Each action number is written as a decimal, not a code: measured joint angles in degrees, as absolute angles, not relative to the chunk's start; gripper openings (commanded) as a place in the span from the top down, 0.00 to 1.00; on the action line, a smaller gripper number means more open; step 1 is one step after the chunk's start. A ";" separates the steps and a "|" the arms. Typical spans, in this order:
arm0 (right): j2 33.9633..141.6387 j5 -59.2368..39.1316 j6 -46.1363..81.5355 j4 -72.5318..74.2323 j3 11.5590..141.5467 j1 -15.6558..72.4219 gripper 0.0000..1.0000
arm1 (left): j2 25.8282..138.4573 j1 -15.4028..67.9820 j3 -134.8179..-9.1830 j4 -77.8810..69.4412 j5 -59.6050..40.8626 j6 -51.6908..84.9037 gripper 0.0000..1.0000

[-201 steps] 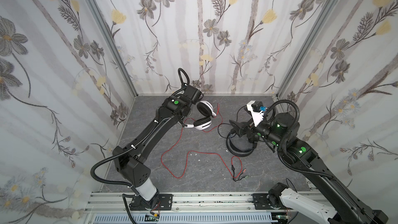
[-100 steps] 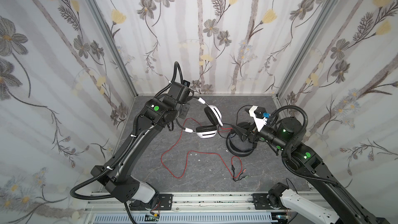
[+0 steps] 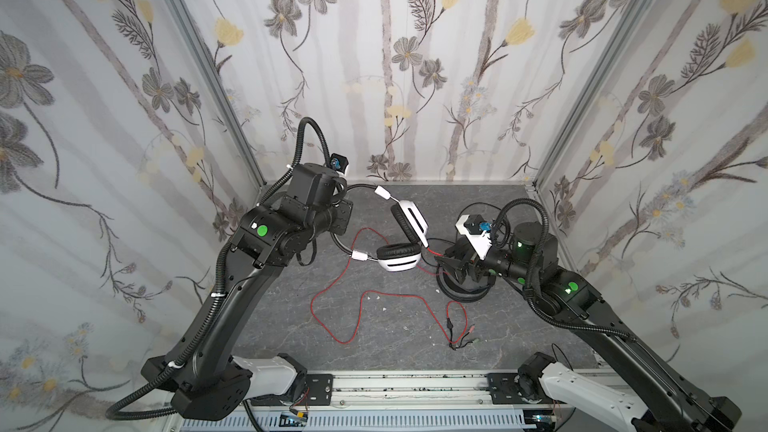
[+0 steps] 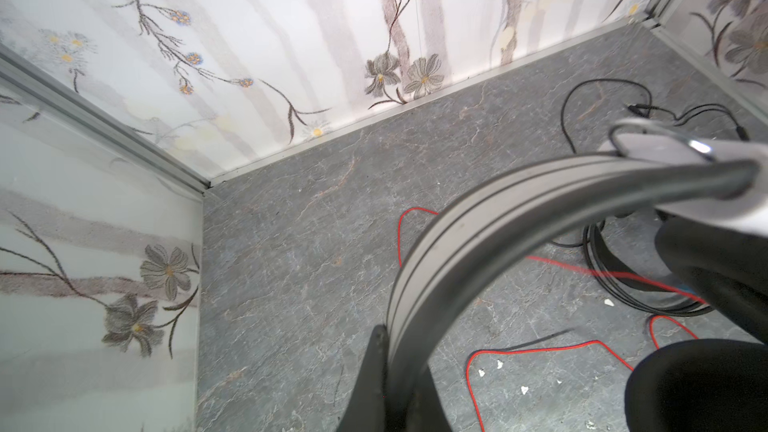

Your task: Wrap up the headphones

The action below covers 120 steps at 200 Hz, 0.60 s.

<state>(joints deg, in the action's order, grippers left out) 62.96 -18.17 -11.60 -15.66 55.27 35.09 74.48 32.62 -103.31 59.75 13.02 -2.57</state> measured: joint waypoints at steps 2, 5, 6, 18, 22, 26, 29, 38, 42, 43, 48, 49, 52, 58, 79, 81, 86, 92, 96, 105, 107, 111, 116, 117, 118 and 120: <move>63.13 -18.20 -11.60 -15.59 55.22 35.09 0.05 | 74.48 32.49 -103.42 59.77 12.97 -2.57 1.00; 63.68 -18.31 -11.57 -15.44 55.18 35.09 0.05 | 74.48 32.29 -103.59 59.83 12.88 -2.57 1.00; 63.79 -18.33 -11.57 -15.44 55.18 35.09 0.05 | 74.48 32.27 -103.63 59.83 12.84 -2.57 1.00; 65.47 -19.22 -11.29 -14.46 55.20 35.09 0.06 | 74.61 31.75 -104.60 59.96 12.34 -2.72 1.00; 65.93 -19.55 -11.00 -14.26 55.29 35.09 0.07 | 74.63 31.66 -104.90 60.01 12.40 -2.85 1.00; 66.32 -19.81 -10.94 -13.98 55.31 35.09 0.08 | 74.63 31.59 -105.21 60.18 12.38 -2.92 1.00; 66.57 -20.03 -10.96 -13.72 55.31 35.09 0.09 | 74.67 31.51 -105.51 60.31 12.38 -2.98 1.00; 67.37 -20.71 -10.61 -12.69 55.31 35.09 0.13 | 74.78 31.40 -106.24 60.60 12.29 -3.03 1.00; 67.66 -20.84 -10.26 -12.19 55.29 35.11 0.15 | 74.85 31.33 -106.52 60.66 12.25 -3.03 1.00; 67.75 -20.84 -10.15 -12.03 55.27 35.16 0.15 | 74.85 31.33 -106.54 60.69 12.23 -3.03 1.00; 68.05 -20.99 -9.85 -11.42 55.13 35.14 0.17 | 74.91 31.20 -106.87 60.82 12.08 -3.03 1.00; 68.07 -21.02 -9.85 -11.35 55.11 35.14 0.18 | 74.91 31.18 -106.89 60.86 12.03 -3.01 1.00; 68.23 -21.19 -9.69 -10.92 54.89 35.14 0.18 | 74.94 31.11 -107.09 61.04 11.94 -2.98 1.00; 68.40 -21.32 -9.41 -10.15 54.41 35.14 0.20 | 74.91 31.05 -107.31 61.32 11.75 -2.85 1.00; 69.04 -22.24 -8.43 -8.23 52.51 35.14 0.21 | 73.84 30.89 -107.28 61.78 11.90 -1.43 1.00; 69.08 -22.26 -8.36 -8.01 52.36 35.14 0.21 | 73.71 30.89 -107.22 61.80 11.92 -1.34 1.00; 69.23 -22.46 -7.99 -7.49 51.94 35.14 0.21 | 73.34 30.83 -107.07 61.80 12.05 -1.02 1.00; 69.34 -22.59 -7.46 -6.85 51.46 35.14 0.21 | 72.90 30.74 -106.89 61.80 11.99 -0.51 1.00; 69.38 -22.59 -7.27 -6.57 51.20 35.14 0.21 | 72.71 30.72 -106.83 61.80 11.81 -0.12 1.00; 69.41 -22.63 -6.35 -5.56 50.46 35.03 0.21 | 72.58 30.65 -106.78 61.80 11.60 0.60 1.00; 69.41 -22.70 -6.26 -5.26 50.30 35.00 0.21 | 72.58 30.65 -106.78 61.80 11.49 0.73 1.00; 69.41 -22.81 -6.20 -4.75 50.06 34.98 0.22 | 72.58 30.65 -106.78 61.80 11.27 0.95 1.00; 69.41 -22.94 -5.87 -4.10 49.71 34.96 0.24 | 72.60 30.68 -106.80 61.82 10.74 1.28 1.00; 69.41 -22.96 -5.82 -4.03 49.67 34.96 0.24 | 72.60 30.68 -106.80 61.84 10.68 1.30 1.00; 69.41 -23.00 -5.72 -3.90 49.58 34.94 0.24 | 72.60 30.68 -106.83 61.84 10.61 1.34 1.00; 69.41 -23.09 -5.48 -3.68 49.47 34.92 0.25 | 72.62 30.68 -106.85 61.89 10.41 1.45 1.00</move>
